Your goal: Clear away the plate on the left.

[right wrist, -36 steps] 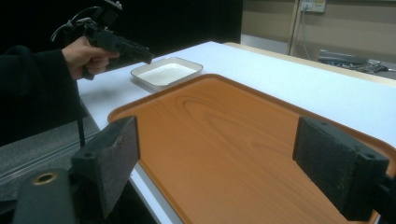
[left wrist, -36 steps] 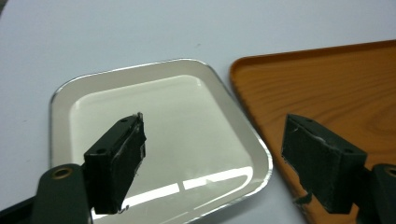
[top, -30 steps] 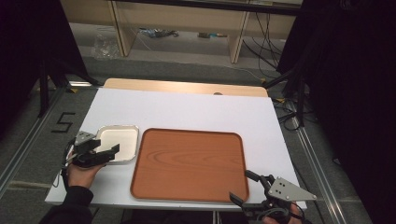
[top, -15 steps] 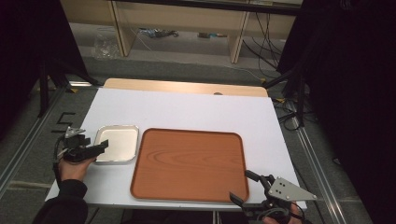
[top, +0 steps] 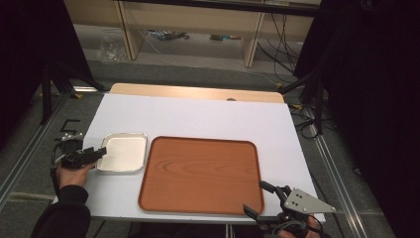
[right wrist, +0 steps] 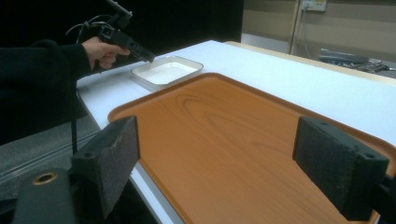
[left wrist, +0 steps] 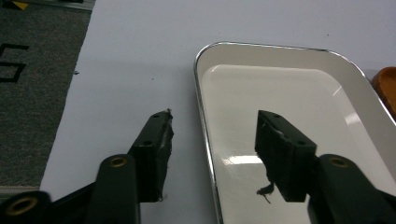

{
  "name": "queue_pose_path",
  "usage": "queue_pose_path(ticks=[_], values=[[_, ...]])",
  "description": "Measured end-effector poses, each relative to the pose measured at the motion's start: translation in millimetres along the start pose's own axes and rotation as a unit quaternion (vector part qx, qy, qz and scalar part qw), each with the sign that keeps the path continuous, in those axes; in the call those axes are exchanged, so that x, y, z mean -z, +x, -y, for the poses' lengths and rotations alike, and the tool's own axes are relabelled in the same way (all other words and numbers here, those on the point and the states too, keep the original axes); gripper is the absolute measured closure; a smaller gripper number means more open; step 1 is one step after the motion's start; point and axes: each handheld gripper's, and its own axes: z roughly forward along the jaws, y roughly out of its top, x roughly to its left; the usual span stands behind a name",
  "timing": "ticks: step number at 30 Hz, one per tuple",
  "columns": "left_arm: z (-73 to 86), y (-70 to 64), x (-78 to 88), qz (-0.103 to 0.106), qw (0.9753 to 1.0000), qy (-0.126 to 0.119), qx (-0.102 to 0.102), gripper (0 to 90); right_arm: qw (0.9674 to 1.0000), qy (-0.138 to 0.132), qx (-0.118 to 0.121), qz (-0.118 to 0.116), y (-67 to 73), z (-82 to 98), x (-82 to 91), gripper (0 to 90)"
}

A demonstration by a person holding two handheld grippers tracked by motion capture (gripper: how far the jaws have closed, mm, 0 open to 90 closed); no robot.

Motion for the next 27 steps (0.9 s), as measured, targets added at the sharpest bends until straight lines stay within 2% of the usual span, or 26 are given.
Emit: queue_pose_path(ticks=[1,4,5,7,9,10,11,12,14,15,17,19,23,25,26,27], values=[[-0.6,2.6,0.1,-0.002,0.9999,0.010,-0.013,50.0,1.0000,0.002,-0.002,-0.001,0.3,-0.1,0.3,15.9],[-1.0,4.3,-2.8,0.004,0.9999,0.010,-0.008,56.6,1.0000,0.004,-0.004,-0.003,0.5,0.0,0.4,15.9],[-1.3,3.5,-4.0,0.003,0.9999,0.015,0.002,58.0,1.0000,0.006,-0.006,-0.002,0.2,-0.4,0.6,15.9],[-2.1,4.1,-6.8,0.003,0.9997,0.026,-0.001,62.4,1.0000,-0.001,-0.002,-0.001,0.2,0.1,-0.1,15.9],[-2.2,3.6,-9.8,0.007,0.9997,0.025,-0.001,65.7,1.0000,-0.002,-0.002,-0.003,0.1,0.2,-0.1,15.9],[-2.8,5.2,-11.3,0.011,0.9995,0.024,-0.016,67.1,1.0000,0.001,-0.003,-0.002,0.0,0.0,0.3,15.9],[-3.0,3.8,-11.2,0.008,0.9995,0.030,-0.009,69.1,1.0000,0.001,-0.003,-0.002,0.1,0.0,0.4,15.9],[-4.0,5.1,-12.3,0.012,0.9992,0.033,-0.020,70.0,1.0000,-0.001,-0.004,-0.004,0.4,0.0,0.1,15.9],[-3.3,3.4,-14.3,0.009,0.9994,0.033,-0.005,72.7,0.9999,0.005,-0.014,-0.007,1.9,0.1,0.3,15.9],[-4.1,4.9,-15.3,0.011,0.9991,0.037,-0.015,74.1,1.0000,0.003,-0.002,-0.002,0.2,-0.1,0.4,15.9],[-4.2,5.2,-15.5,0.012,0.9991,0.037,-0.016,76.6,1.0000,0.001,-0.003,-0.002,0.0,-0.1,0.2,16.0],[-5.0,2.9,-16.2,0.016,0.9991,0.040,0.006,79.9,1.0000,0.000,-0.001,-0.001,0.1,0.0,0.1,16.0],[-6.4,4.0,-16.9,0.015,0.9991,0.040,0.002,83.8,1.0000,0.003,-0.003,-0.001,0.5,-0.1,0.5,16.0],[-6.7,3.6,-17.2,0.013,0.9991,0.039,0.006,84.3,0.9998,0.009,-0.017,-0.009,2.3,0.1,0.3,16.0],[-6.7,3.7,-17.8,0.016,0.9991,0.036,0.018,84.9,1.0000,0.002,-0.001,-0.001,0.2,0.0,0.2,16.0],[-6.5,4.1,-18.2,0.018,0.9990,0.034,0.022,85.5,1.0000,0.002,-0.001,0.000,-0.1,0.1,0.0,16.0]])
